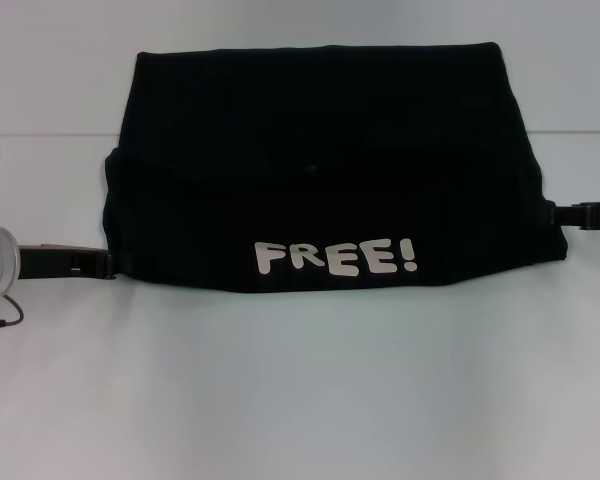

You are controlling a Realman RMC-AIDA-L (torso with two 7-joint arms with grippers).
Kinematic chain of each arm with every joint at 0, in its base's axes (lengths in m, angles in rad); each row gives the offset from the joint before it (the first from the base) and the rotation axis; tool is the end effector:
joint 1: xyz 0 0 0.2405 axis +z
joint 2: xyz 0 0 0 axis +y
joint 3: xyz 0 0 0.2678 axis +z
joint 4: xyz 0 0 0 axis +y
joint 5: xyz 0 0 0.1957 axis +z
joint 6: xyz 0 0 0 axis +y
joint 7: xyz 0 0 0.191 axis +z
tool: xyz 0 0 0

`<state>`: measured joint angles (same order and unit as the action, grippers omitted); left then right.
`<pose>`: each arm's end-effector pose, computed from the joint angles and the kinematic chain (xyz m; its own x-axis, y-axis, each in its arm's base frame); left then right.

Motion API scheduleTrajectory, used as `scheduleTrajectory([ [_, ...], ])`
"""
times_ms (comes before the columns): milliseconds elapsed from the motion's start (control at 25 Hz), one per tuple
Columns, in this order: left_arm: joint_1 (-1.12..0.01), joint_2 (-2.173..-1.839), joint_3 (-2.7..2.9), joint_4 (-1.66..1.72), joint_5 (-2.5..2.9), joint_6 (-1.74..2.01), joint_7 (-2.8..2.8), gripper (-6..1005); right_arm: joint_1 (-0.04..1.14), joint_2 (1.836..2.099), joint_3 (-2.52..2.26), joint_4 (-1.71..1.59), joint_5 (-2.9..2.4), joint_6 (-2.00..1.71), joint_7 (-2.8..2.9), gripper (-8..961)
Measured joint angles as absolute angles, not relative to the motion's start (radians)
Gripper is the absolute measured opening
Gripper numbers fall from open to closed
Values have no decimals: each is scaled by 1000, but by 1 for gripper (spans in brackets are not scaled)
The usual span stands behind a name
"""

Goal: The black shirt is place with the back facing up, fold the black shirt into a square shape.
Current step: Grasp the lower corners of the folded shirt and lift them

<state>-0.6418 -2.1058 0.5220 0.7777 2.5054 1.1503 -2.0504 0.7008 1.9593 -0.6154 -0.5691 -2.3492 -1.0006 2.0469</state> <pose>-0.3170 0.4063 -0.0214 0.5128 0.7529 0.4126 0.8452 -0.3585 -0.3963 0.3221 0.4439 0.0093 0.5088 -0.7195 -0.4728 -0.8460 -0.3162 -0.4292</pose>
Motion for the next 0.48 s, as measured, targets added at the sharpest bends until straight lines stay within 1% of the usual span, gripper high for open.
scheduleTrajectory([
  [40, -642, -2106, 522, 777, 2505, 1149, -2050, -1, 703, 1963, -621, -569, -2349, -994, 2047, 699],
  [120, -642, -2106, 523, 777, 2505, 1147, -2051, -1, 707, 1968, -640, -561, -2350, -977, 2046, 661],
  [240, -643, -2106, 524, 775, 2505, 1144, -2051, 0, 714, 1970, -657, -536, -2350, -952, 2046, 604],
  [320, -643, -2106, 523, 774, 2506, 1143, -2049, 0, 721, 1970, -664, -517, -2350, -936, 2044, 603],
  [480, -642, -2106, 520, 773, 2509, 1141, -2046, 0, 728, 1984, -691, -504, -2350, -915, 2035, 601],
])
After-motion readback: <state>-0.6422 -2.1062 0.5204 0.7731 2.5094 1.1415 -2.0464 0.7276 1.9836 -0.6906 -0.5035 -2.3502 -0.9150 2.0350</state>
